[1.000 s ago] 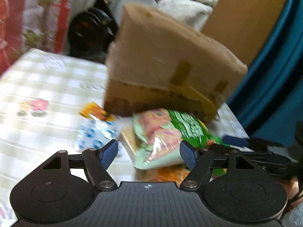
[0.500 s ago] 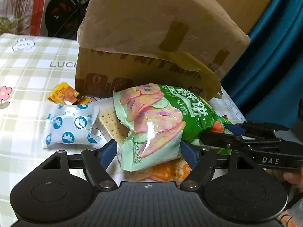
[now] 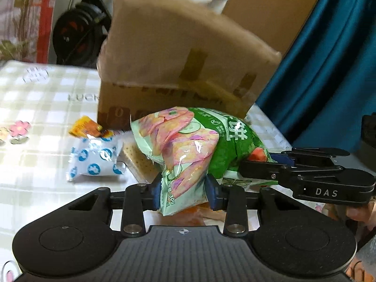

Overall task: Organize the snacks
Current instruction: 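Carry both green bags over the lined bin and release them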

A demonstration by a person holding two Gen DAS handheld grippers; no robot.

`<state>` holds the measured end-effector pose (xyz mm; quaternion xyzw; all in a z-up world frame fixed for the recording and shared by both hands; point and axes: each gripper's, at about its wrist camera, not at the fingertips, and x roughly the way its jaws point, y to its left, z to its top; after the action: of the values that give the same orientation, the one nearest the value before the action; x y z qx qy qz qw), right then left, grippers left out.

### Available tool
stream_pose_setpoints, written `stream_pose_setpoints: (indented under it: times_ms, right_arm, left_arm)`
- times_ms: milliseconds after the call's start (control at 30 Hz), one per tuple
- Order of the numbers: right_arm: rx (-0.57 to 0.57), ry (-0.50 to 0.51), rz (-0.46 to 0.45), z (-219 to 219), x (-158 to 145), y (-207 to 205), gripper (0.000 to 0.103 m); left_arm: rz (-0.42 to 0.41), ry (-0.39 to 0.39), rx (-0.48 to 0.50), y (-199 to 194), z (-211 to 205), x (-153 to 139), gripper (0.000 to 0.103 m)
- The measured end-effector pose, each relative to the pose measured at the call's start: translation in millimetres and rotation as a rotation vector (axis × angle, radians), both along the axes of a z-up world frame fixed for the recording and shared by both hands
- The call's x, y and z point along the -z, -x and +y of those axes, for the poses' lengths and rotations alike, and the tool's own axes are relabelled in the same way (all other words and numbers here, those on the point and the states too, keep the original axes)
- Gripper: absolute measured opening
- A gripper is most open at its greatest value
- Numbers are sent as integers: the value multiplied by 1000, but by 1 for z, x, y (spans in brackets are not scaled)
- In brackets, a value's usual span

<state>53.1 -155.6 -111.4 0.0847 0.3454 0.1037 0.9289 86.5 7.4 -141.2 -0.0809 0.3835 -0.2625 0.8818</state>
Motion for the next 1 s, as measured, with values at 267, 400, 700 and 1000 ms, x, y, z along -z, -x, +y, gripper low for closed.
stream_pose_setpoints:
  times_ms: [267, 400, 700, 1000]
  right_arm:
    - [-14, 6, -174, 13, -66, 31, 23]
    - [-12, 14, -260, 8, -105, 37, 23]
    - [27, 51, -419, -26, -175, 4, 23]
    - [119, 55, -327, -72, -164, -99, 23]
  left_arm:
    - [-207, 27, -26, 32, 10, -76, 38]
    - [-303, 50, -21, 34, 8, -110, 38]
    - [-447, 36, 20, -27, -31, -171, 39]
    - [-324, 12, 1, -143, -65, -151, 39]
